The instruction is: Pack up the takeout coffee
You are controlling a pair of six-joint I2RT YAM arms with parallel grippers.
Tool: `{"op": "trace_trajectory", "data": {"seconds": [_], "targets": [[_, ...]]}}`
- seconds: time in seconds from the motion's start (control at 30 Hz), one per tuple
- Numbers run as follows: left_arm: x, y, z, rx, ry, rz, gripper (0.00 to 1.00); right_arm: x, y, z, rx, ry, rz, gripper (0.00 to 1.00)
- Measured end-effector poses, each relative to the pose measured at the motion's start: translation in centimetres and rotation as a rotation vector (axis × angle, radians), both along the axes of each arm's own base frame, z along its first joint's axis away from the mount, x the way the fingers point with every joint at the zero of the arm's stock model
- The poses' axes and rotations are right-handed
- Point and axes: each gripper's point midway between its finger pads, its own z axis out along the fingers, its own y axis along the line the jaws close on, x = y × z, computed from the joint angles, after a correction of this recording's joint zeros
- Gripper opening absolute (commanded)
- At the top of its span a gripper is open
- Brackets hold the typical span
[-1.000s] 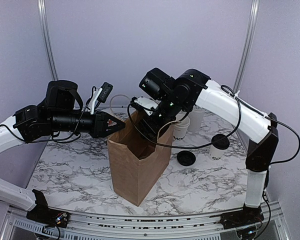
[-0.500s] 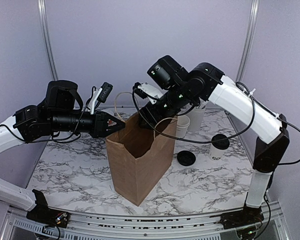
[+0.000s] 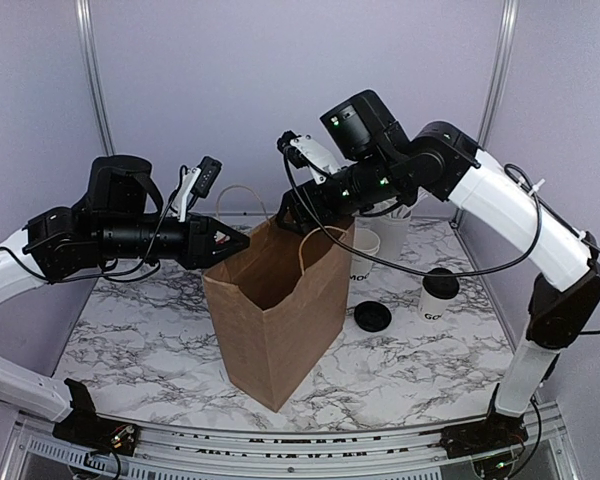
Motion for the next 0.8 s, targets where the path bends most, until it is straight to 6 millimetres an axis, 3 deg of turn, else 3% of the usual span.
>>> {"op": "trace_trajectory", "data": {"seconds": [0.43,0.67,0.8], "targets": [[0.8,1.1,2.1,-0.025,-0.053,0.070,0.41,2.7,-4.4,3.0,0.114,-0.099,-0.145,0.76],[0.5,3.6,5.2,-0.085,-0.126,0.147,0.45,3.5,-8.3,3.8,0.166,-0.132,-0.261,0.77],[0.7,6.0,7.1,-0.135,-0.176,0.240,0.48,3.9,-11.2,3.1,0.182,-0.125,-0.339,0.77]]}}
